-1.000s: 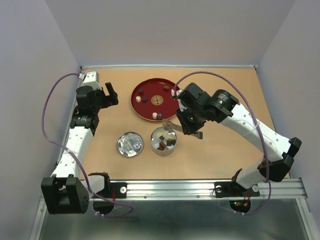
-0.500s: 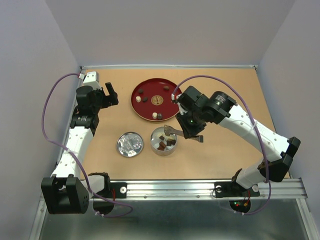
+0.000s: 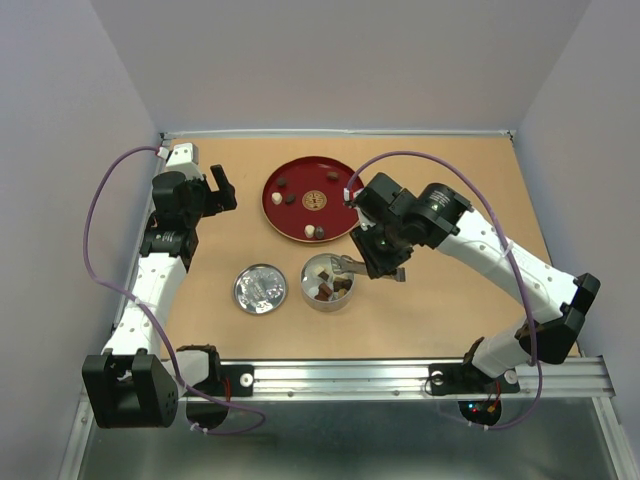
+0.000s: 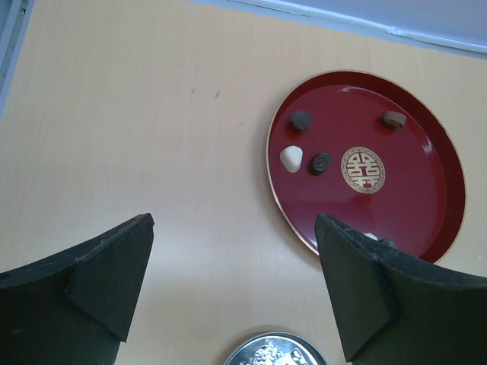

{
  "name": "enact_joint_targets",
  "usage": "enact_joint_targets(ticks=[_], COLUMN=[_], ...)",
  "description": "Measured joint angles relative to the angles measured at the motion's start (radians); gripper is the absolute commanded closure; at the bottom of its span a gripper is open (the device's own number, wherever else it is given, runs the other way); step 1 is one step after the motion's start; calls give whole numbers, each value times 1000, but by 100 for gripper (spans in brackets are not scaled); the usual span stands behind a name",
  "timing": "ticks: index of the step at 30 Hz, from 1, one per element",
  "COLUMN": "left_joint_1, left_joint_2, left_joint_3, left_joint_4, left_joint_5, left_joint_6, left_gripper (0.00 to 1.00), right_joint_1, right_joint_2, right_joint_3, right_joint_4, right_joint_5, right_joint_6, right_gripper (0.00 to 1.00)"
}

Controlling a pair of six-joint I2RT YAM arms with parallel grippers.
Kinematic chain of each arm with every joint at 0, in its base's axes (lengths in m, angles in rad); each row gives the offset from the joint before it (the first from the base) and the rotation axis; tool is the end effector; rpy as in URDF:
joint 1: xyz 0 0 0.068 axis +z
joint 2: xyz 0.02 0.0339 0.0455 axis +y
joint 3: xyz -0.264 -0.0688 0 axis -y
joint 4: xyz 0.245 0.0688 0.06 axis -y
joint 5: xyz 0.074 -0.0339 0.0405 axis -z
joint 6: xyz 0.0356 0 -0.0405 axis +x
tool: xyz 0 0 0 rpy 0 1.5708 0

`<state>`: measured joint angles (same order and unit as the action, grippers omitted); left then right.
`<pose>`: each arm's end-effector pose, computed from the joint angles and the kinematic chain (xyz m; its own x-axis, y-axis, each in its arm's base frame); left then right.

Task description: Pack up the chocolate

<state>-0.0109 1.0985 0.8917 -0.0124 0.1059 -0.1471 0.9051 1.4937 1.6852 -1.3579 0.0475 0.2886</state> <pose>0.2587 -0.0066 0.3332 -0.2318 -0.1432 -0.9622 0.0809 0.9828 -0.1658 0.1692 0.2128 0.3815 -0.7646 -0.5134 -0.3896 -0.5804 0.8113 0.0701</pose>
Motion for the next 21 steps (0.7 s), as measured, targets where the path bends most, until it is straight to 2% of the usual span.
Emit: enact_joint_targets(ticks=[11, 21], left_joint_1=[0, 0], left_joint_2=[0, 0], left_joint_3=[0, 0], left_joint_4=[0, 0], left_joint_5=[0, 0], left_joint_6=[0, 0], left_gripper=[1, 1], right_joint_1=[0, 0], right_joint_2=[5, 100], right_joint_3=[8, 170], right_joint_4=[-2, 48], right_joint_5=[39, 114], right_joint_6=[-1, -42], right_gripper=[62, 63])
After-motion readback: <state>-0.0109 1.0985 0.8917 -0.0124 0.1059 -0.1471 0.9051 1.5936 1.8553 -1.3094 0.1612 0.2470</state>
